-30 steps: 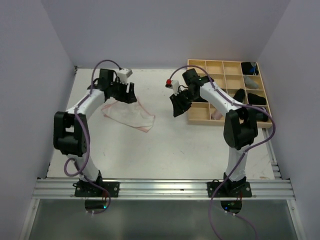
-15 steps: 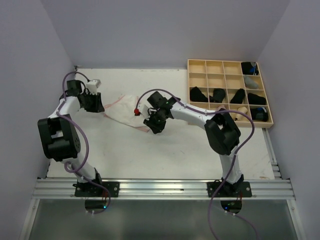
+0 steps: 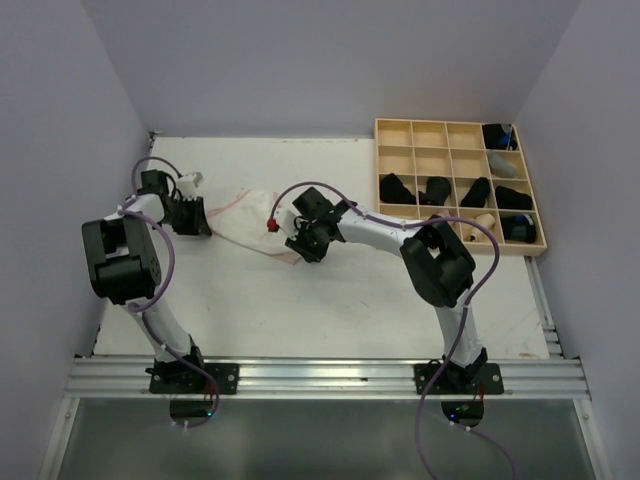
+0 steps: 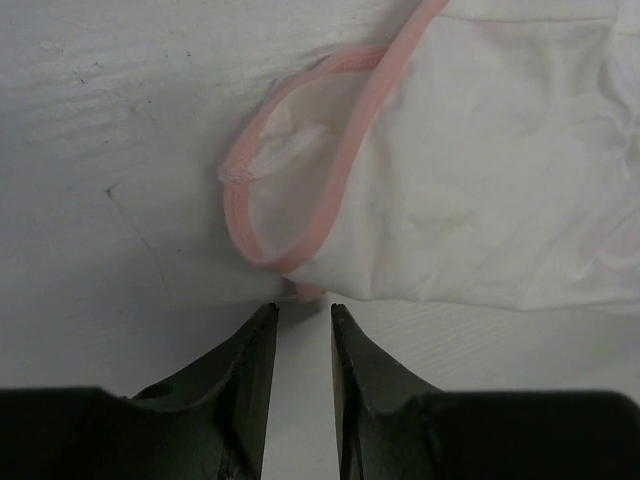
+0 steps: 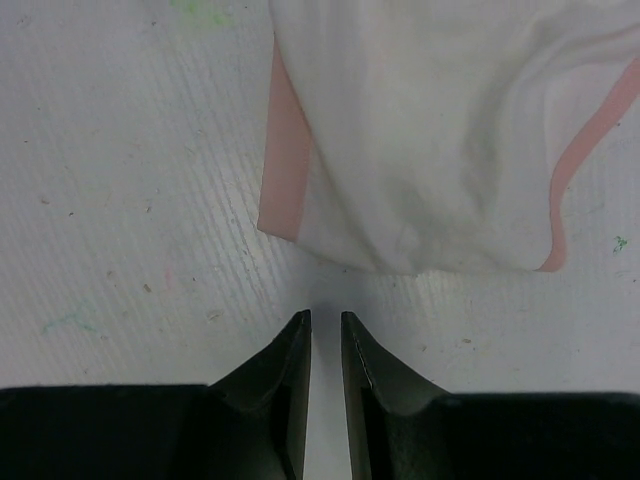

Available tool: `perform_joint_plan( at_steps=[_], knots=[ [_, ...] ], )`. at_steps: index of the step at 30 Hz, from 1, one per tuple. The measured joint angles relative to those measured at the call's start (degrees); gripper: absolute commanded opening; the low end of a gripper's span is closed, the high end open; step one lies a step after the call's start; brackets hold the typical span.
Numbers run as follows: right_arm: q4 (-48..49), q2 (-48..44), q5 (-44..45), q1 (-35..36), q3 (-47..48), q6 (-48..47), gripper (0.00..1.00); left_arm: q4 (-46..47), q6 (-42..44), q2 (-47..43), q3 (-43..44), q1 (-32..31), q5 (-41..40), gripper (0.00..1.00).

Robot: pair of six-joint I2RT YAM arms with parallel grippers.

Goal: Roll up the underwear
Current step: Move the underwear to the center of the board

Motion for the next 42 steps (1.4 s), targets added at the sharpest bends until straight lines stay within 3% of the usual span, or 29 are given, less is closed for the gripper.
perform_joint_plan(
  at_steps=[11,15,21,42],
  knots=[
    [1.0,0.0,-3.0,0.0,-1.7,-2.5,0.31,2.7,-3.2,1.3,0.0,0.2,1.6,0.35],
    [1.1,0.0,-4.6,0.1,-1.9,-3.1,0.35,3.7,-4.0,1.6,0.0,0.3,2.2,0.31],
    [1.9,0.0,-5.3,0.2,-1.9,-3.4,0.35,4.4,-5.4,3.0,0.9,0.4,3.1,0.19],
    [6.7,0.5,-9.5,2.0,-1.5,-7.1,0.35,4.4,-6.4,4.3,2.0,0.6,4.4,0.16]
  ],
)
